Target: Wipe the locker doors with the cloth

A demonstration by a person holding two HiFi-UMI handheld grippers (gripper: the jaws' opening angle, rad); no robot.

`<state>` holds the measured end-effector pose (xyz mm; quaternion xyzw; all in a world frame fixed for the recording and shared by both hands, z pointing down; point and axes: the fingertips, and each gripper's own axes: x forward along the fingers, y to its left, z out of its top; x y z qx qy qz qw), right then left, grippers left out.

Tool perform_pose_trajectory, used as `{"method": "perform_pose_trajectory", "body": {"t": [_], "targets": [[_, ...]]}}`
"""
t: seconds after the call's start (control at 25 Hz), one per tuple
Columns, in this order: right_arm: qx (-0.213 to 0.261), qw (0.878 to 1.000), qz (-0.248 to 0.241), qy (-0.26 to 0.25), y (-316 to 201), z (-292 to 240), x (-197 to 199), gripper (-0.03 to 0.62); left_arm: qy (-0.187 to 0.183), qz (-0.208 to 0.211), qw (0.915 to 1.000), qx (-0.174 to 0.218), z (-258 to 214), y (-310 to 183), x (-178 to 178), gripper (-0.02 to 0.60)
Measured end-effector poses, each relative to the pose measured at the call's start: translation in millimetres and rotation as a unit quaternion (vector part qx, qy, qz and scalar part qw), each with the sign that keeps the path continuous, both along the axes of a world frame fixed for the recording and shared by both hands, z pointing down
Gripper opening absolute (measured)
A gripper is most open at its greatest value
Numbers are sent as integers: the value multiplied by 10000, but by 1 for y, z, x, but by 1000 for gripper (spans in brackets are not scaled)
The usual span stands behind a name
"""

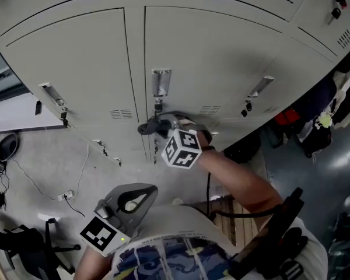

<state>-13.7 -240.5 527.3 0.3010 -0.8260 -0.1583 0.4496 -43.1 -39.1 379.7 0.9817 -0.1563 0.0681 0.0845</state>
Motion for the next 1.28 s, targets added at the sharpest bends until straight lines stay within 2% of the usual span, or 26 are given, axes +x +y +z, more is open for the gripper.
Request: {"method": "perform_pose_trajectory", "body": {"t": [0.4,0.68,0.8,1.0,1.12,1.28], "targets": [[-330,9993,167,45,9,14,7,112,52,55,9999,-116,4,-1,-7,3],[-844,9940,665,-214,49,35,19,114,107,187,9995,-244,7,-2,-27,3],[-1133,9853,1101,-644,78,42,19,114,107,312,9991,-282,11,0,-38,3],[-1449,9595,1936,-1442,141,48,11,114,53,636,9974,-331,17,8,-61,3],[-1456,9468,2307,-1710,178,48,6,114,-2,821,9959,-391,26,14,-76,3],[-1244,9364,2658,-1922,216,35,-5,112,-58,1153,9916,-574,46,24,-87,3]]}}
